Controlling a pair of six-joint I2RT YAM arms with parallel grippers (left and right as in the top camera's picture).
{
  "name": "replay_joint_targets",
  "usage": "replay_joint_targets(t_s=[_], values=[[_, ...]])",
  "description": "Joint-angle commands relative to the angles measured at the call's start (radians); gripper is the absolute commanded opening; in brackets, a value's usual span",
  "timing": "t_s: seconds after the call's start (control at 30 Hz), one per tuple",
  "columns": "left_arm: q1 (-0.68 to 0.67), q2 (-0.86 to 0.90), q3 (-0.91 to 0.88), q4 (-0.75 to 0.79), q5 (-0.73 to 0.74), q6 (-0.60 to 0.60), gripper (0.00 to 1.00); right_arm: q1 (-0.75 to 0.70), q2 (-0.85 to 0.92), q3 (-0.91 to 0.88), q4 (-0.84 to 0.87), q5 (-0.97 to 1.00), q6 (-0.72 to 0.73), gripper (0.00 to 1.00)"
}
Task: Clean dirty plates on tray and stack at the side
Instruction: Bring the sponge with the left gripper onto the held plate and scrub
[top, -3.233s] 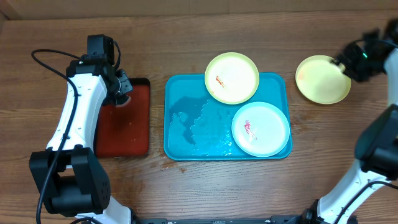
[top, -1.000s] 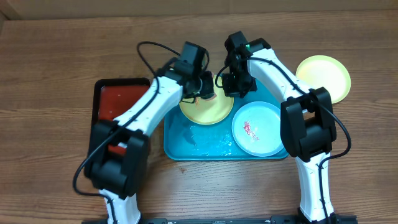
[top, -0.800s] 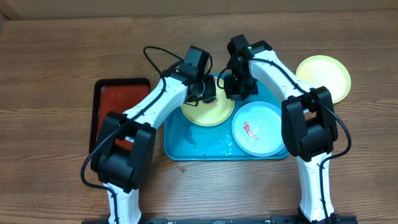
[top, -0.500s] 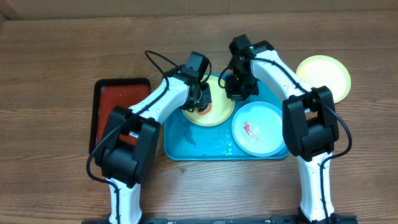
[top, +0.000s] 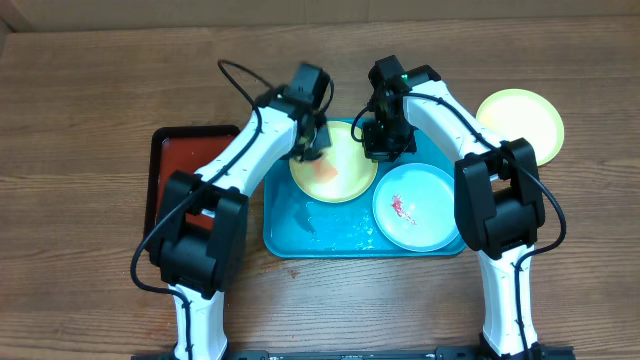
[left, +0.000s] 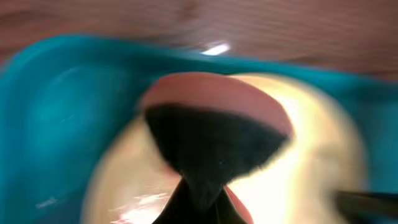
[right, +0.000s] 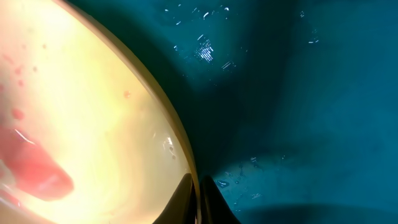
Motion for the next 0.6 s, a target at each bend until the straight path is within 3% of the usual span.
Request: replay_joint_targets(t_s=[0.0,0.4,0.57], values=[[-0.021,0.028,0.020,0.017,0.179,-0.058,0.04,-0.008,0.007,-0.031,-0.005,0.047,0.008,0.04],[-0.028,0.165,0.019,0.006,0.152,-0.058,0.04,-0.008,0.007,-0.031,-0.005,0.048,0.008,0.04],[0.009,0.159,0.023,-0.041,-0.003,-0.026,0.04,-0.008,0.007,-0.031,-0.005,0.048,0.007,0.04]])
